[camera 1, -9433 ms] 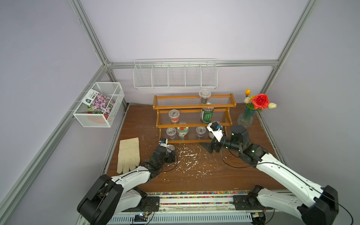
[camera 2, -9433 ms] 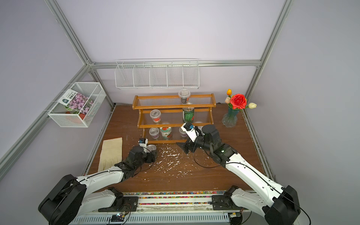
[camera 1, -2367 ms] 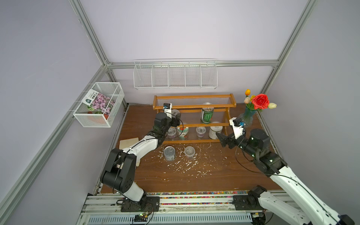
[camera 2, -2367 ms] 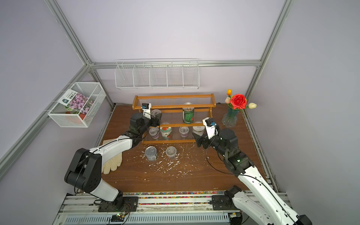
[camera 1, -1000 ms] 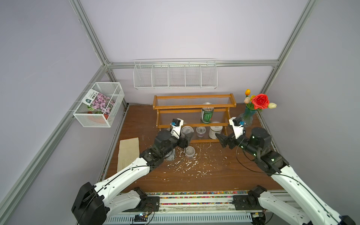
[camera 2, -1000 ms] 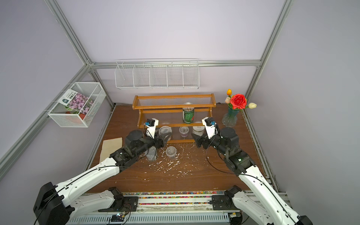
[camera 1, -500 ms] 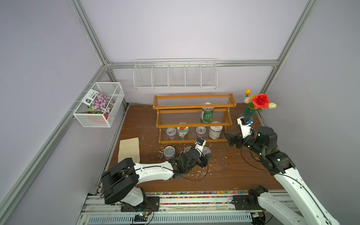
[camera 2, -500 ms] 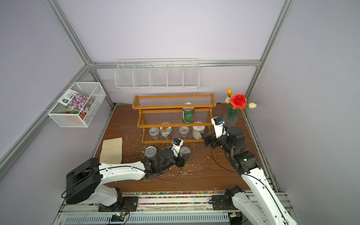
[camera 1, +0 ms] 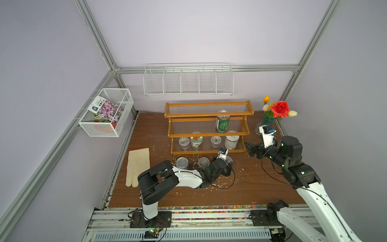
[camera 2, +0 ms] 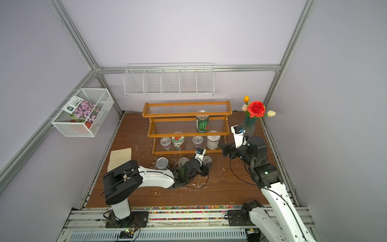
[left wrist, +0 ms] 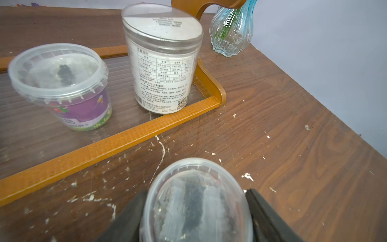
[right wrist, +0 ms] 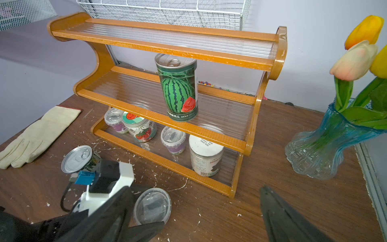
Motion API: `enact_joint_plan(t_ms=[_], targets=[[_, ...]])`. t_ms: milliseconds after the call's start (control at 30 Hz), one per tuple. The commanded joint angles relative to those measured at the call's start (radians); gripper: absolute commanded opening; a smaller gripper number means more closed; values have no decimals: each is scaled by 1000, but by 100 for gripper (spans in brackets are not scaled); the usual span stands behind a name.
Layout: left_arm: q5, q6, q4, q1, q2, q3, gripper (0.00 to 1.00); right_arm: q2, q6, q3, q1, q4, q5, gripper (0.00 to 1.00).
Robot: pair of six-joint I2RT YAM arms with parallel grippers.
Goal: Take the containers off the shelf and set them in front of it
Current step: Place the container at the center of the board.
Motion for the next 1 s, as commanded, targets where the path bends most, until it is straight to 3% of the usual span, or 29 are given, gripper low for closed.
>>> enact_joint_plan(t_ms=[0,300,500,967], targets=[[-13,2,-23,9,20,36,62,-13,-6,-9,-7,23,-15,97],[-42,-8,-121,11,44,52,67,-16,-21,-30,-8,30,0,97],[-42,-1,-153,11,23,62,83,-10,-13,-30,-7,40,-14,97],[-59,74,-315,10,-182,108,90,11,7,-14,-7,69,-91,97]])
